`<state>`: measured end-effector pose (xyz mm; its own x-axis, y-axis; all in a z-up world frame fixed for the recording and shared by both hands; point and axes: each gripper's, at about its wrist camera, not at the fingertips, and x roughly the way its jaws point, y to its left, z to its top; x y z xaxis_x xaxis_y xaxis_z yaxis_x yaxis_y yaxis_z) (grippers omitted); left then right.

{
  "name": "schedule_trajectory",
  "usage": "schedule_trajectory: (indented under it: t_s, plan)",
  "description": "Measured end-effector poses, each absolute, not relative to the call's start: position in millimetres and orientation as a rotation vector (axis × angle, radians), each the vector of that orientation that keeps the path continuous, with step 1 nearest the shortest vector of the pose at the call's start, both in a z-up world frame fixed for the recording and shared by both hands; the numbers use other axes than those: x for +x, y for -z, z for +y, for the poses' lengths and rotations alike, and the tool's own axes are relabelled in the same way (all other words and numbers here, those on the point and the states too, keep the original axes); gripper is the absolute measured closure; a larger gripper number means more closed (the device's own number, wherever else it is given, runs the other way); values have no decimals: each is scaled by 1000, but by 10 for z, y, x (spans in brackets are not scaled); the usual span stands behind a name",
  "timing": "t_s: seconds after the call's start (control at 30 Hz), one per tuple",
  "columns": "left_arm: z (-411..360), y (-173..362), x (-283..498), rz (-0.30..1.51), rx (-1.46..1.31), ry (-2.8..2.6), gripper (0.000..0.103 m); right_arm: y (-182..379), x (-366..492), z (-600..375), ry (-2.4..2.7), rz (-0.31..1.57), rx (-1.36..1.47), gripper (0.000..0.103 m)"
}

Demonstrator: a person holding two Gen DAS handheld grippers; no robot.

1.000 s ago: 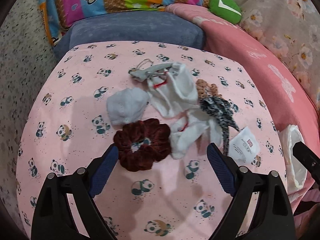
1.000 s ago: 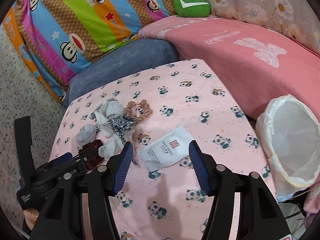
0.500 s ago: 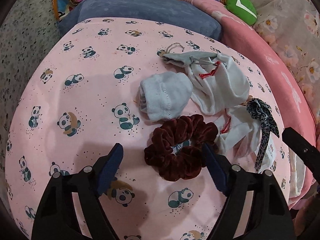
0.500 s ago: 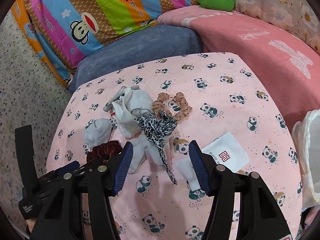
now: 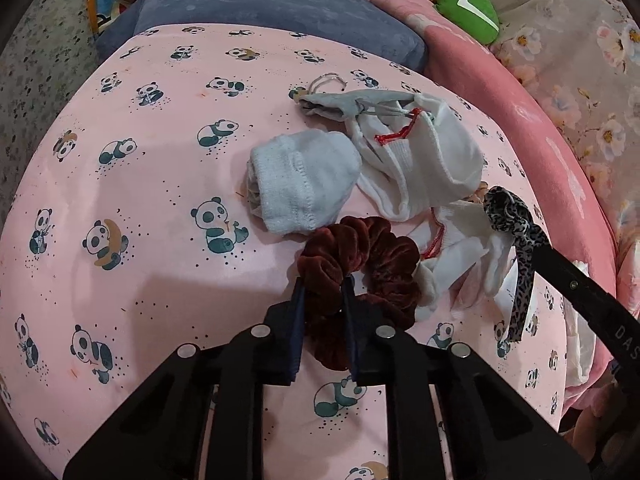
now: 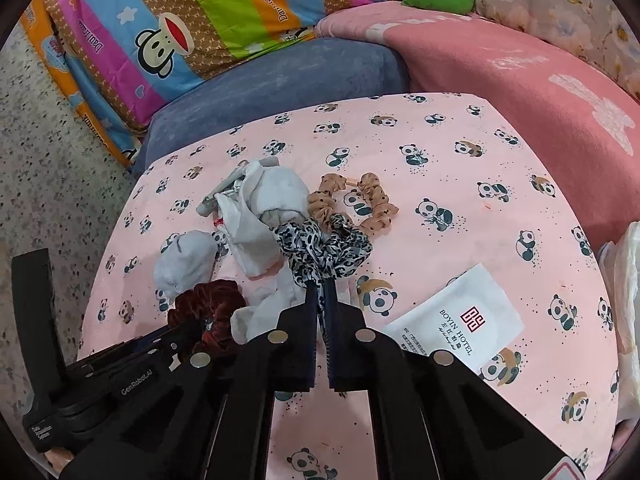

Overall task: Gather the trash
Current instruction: 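Grasp the dark red velvet scrunchie with the left tool while the right grasps the leopard scrunchie, then carry both scrunchies in the tools over the white bin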

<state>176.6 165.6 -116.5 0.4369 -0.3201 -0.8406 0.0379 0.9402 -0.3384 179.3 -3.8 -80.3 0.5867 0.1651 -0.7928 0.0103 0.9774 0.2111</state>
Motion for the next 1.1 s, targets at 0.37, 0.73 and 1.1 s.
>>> schedule_trajectory:
  t_s: [0.37, 0.73, 1.1]
  plan:
    - [1338, 719, 1575, 1016, -235, 321, 90, 420, 1445, -322, -37, 845, 240, 99]
    - [648, 230, 1336, 929, -143, 445, 90, 136, 1006, -955, 26, 759, 324, 99]
    - [-544, -66, 1084, 887, -32, 632, 90, 76, 392, -1959, 170, 688, 446, 99]
